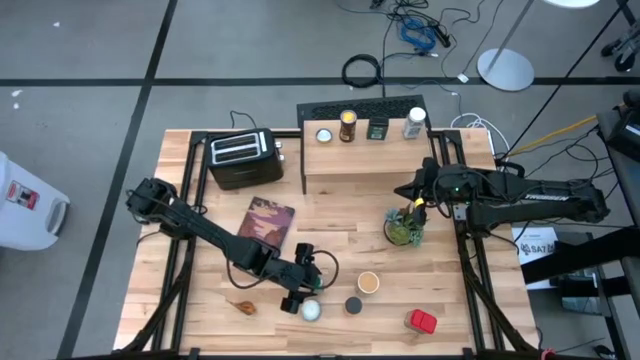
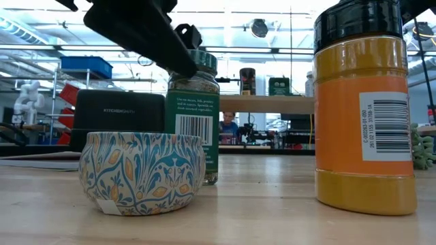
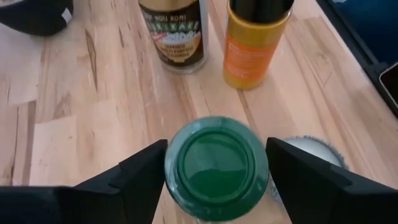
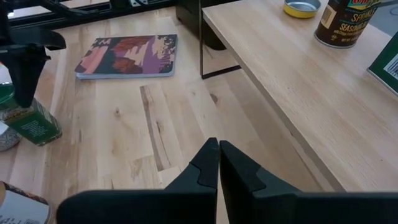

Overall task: Shelf spices
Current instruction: Put the green seasoning bottle on the shelf

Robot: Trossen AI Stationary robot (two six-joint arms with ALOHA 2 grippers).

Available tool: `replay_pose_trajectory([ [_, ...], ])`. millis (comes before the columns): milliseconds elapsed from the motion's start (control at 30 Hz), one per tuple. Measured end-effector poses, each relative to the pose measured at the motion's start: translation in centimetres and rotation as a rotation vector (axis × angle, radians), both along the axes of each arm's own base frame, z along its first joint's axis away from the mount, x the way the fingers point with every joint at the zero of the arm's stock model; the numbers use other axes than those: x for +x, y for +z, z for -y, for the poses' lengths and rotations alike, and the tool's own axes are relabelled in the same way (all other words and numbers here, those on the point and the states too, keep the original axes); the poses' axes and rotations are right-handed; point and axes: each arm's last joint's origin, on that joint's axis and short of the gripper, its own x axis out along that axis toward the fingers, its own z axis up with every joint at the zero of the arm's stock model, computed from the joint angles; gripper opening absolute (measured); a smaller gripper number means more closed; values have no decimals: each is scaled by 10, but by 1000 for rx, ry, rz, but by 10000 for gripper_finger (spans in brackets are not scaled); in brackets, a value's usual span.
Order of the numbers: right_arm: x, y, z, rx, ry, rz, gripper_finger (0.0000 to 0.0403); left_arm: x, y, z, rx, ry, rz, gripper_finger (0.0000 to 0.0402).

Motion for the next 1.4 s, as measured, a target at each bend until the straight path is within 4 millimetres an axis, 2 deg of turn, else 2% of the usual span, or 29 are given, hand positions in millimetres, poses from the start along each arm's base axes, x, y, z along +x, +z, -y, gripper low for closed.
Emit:
replay_pose_trajectory([
  [433,0,0,0,0,0,-1,0,0,1,-1,22,-4,8,217],
  [833,0,0,0,8,0,2,0,-2,5,-3,62,5,22,212],
  [1200,0,0,0,8,0,2,0,10,49,-18,155,30,34,212],
  [1400,0,0,0,8,0,2,0,21,80,-39,254,99,30,212],
])
